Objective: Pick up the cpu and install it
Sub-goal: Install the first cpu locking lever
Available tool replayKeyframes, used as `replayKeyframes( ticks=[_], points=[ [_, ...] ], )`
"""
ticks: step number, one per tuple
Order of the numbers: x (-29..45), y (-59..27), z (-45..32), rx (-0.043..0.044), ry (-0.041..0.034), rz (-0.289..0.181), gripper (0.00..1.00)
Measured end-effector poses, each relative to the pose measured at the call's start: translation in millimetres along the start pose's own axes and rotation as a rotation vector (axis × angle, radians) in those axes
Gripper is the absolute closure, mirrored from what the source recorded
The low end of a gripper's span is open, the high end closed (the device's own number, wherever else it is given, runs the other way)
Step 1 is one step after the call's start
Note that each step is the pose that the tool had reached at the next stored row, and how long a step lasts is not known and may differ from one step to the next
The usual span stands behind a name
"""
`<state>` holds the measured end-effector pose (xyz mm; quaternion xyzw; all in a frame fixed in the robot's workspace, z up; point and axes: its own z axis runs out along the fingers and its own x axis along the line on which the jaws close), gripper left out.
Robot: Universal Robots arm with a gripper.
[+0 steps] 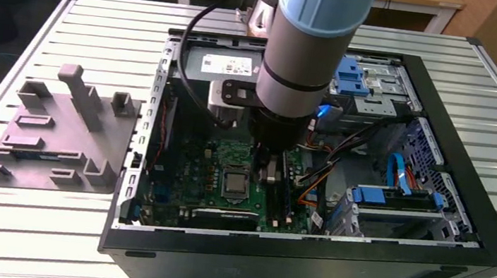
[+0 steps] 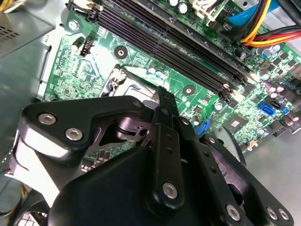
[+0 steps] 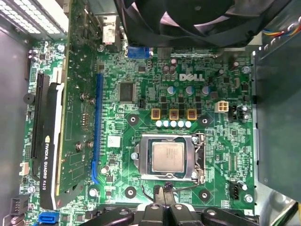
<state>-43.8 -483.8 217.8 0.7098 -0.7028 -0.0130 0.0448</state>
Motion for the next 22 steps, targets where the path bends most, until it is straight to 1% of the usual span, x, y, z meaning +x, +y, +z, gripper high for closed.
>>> replayKeyframes(
  ticks=[4, 9, 12, 17, 22],
  points=[
    [1.8, -0.4, 4.1, 0.0004, 0.0022, -0.009, 0.89],
    [6.7, -0.5, 7.5, 0.0011, 0.0033, -0.023, 0.89],
    [7.2, -0.6, 9.8, 0.0015, 0.0057, -0.031, 0.89],
    [7.6, -1.1, 14.9, 0.0016, 0.0123, -0.039, 0.89],
    [7.8, -1.2, 17.7, 0.0043, 0.0134, -0.048, 0.89]
  ],
)
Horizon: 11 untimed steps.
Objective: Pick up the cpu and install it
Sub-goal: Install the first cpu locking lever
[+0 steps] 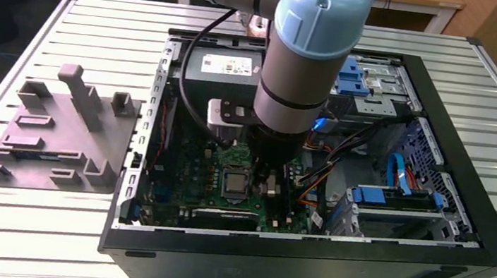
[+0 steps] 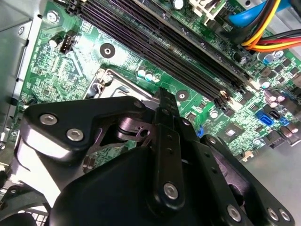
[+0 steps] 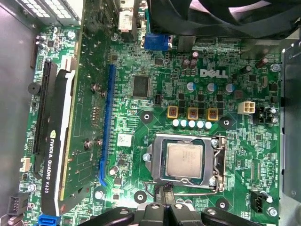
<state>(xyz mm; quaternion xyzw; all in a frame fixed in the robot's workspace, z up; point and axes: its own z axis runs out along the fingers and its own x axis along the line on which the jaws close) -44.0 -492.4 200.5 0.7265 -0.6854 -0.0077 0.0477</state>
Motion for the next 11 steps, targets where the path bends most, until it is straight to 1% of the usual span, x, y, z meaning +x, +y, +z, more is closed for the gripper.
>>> replayKeyframes(
  ticks=[5, 11],
  points=[
    [-0.1, 0.2, 3.3, 0.0004, 0.0004, -0.002, 0.89],
    [-0.2, 0.1, 5.0, 0.0004, 0.0019, -0.003, 0.89]
  ],
)
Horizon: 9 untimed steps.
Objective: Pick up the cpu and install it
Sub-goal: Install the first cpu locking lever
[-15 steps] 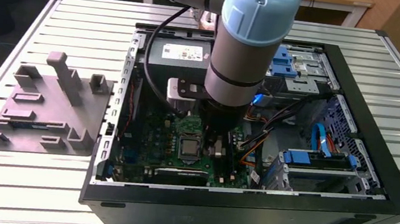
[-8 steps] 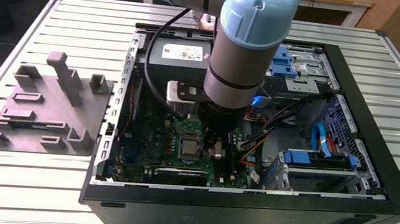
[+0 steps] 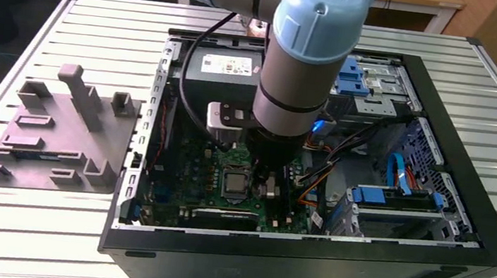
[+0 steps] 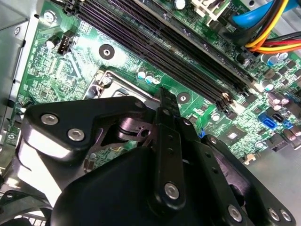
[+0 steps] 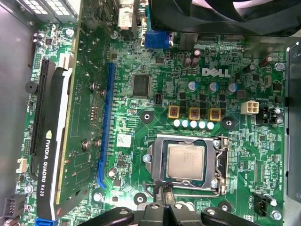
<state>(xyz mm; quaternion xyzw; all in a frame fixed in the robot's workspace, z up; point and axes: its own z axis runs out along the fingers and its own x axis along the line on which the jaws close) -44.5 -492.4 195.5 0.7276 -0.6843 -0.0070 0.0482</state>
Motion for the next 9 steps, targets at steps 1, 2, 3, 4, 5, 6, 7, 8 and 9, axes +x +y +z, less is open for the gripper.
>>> replayKeyframes(
  ticks=[1, 2, 3, 4, 5, 6, 7, 8, 9],
  points=[
    [0.0, 0.0, 0.4, 0.0, 0.0004, 0.0, 0.89],
    [-0.1, -0.1, 0.8, 0.0, 0.001, 0.0, 0.89],
    [-0.1, -0.1, 1.1, -0.0001, 0.0015, 0.0, 0.89],
    [-0.1, -0.2, 1.6, -0.0001, 0.0016, 0.0, 0.89],
    [-0.1, -0.2, 2.0, -0.0002, 0.0016, 0.0, 0.89],
    [-0.1, -0.2, 2.4, -0.0001, 0.0016, 0.0, 0.89],
    [-0.1, -0.2, 2.9, -0.0001, 0.0016, 0.0, 0.89],
    [-0.2, -0.3, 3.4, -0.0001, 0.0016, 0.0, 0.89],
    [-0.2, -0.3, 3.9, -0.0001, 0.0016, 0.0, 0.89]
  ],
)
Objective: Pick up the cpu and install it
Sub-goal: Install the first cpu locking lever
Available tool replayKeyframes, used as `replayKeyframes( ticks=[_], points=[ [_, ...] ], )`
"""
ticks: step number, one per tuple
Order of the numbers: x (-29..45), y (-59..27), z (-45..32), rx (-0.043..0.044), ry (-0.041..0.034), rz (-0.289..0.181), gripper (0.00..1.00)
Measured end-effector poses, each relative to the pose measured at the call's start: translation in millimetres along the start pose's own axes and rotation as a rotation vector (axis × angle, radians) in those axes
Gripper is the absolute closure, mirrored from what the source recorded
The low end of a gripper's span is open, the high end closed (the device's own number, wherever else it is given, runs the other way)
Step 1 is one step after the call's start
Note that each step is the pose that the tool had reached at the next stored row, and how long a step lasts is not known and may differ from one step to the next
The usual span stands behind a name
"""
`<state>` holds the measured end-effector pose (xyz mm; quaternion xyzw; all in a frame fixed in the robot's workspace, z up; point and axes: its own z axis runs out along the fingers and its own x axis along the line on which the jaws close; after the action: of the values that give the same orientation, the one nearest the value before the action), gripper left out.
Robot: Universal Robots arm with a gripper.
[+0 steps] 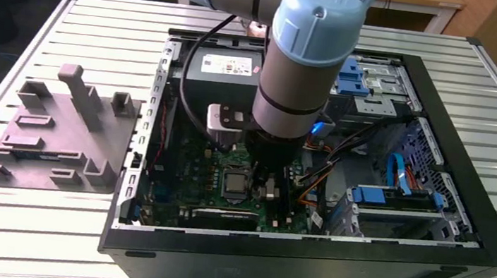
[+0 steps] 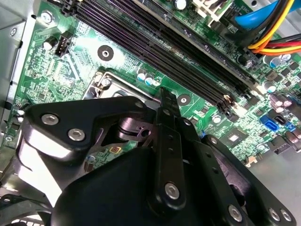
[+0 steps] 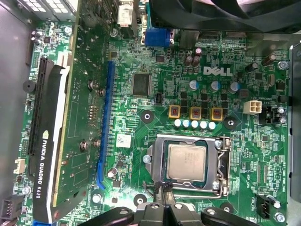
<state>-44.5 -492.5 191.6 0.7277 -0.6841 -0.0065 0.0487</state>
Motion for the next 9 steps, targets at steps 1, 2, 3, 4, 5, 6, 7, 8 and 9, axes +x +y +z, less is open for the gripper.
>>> replayKeyframes(
  ticks=[1, 2, 3, 4, 5, 6, 7, 8, 9],
  points=[
    [0.0, 0.0, 0.3, 0.0, 0.0001, 0.0, 0.89],
    [0.0, 0.0, 0.6, -0.0001, 0.0002, 0.0, 0.89],
    [0.0, -0.1, 0.9, -0.0001, 0.0003, 0.0, 0.89],
    [-0.1, -0.1, 1.2, -0.0001, 0.0003, 0.0, 0.89],
    [-0.1, -0.1, 1.5, -0.0001, 0.0003, 0.0, 0.89],
    [-0.1, -0.1, 1.8, -0.0001, 0.0003, 0.0, 0.89],
    [-0.1, -0.2, 2.1, -0.0001, 0.0002, 0.0, 0.89],
    [-0.1, -0.2, 2.3, -0.0001, 0.0002, 0.0, 0.89],
    [-0.1, -0.4, 2.4, -0.0001, 0.0001, 0.0, 0.89]
  ],
)
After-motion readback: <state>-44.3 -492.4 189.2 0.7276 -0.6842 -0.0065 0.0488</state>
